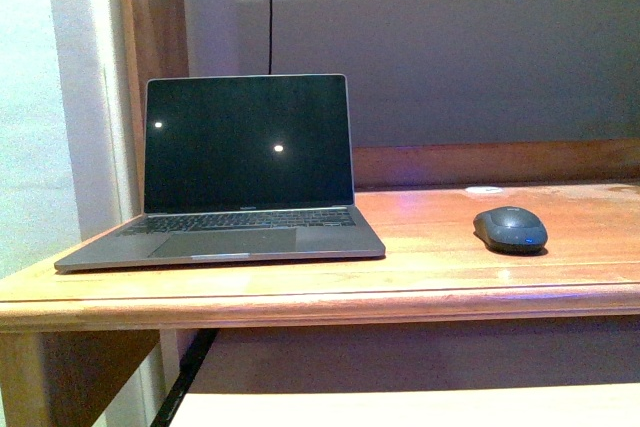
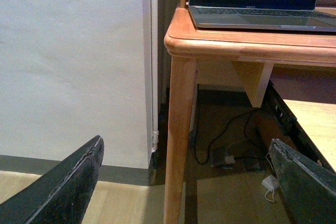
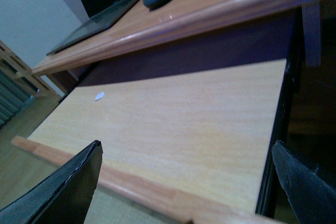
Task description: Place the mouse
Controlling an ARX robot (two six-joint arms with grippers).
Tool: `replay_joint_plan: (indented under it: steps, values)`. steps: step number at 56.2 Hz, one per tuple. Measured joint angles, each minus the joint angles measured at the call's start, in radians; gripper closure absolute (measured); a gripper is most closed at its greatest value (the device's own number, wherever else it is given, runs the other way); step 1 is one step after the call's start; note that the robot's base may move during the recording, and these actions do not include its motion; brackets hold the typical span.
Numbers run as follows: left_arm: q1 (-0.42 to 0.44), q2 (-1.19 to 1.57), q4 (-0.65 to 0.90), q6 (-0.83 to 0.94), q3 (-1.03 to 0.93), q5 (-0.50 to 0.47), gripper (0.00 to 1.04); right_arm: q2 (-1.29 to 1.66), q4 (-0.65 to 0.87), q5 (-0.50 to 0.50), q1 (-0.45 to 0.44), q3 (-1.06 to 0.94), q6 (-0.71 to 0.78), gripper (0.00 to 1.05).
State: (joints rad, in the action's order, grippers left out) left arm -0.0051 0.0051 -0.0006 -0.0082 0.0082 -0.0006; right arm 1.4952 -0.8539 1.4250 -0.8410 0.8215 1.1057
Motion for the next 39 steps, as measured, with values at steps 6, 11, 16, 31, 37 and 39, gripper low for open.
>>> replay_joint_plan:
  steps: [6, 11, 16, 31, 37, 39]
  values:
    - [0.0, 0.0, 0.0, 0.0, 0.0, 0.0, 0.08, 0.088, -0.231, -0.064, -0.028, -0.006, 0.257, 0.07]
    - [0.0, 0.0, 0.0, 0.0, 0.0, 0.0, 0.08, 0.121, -0.411, -0.082, -0.036, -0.031, 0.427, 0.07]
    - [0.0, 0.0, 0.0, 0.0, 0.0, 0.0, 0.08, 0.127, -0.519, -0.115, -0.035, -0.046, 0.541, 0.07]
    - [0.0, 0.0, 0.0, 0.0, 0.0, 0.0, 0.08, 0.127, -0.542, -0.134, -0.035, -0.047, 0.527, 0.07]
    - [0.0, 0.0, 0.0, 0.0, 0.0, 0.0, 0.08, 0.127, -0.542, -0.143, -0.035, -0.047, 0.515, 0.07]
    - [0.0, 0.0, 0.0, 0.0, 0.0, 0.0, 0.08, 0.127, -0.542, -0.146, -0.035, -0.047, 0.512, 0.07]
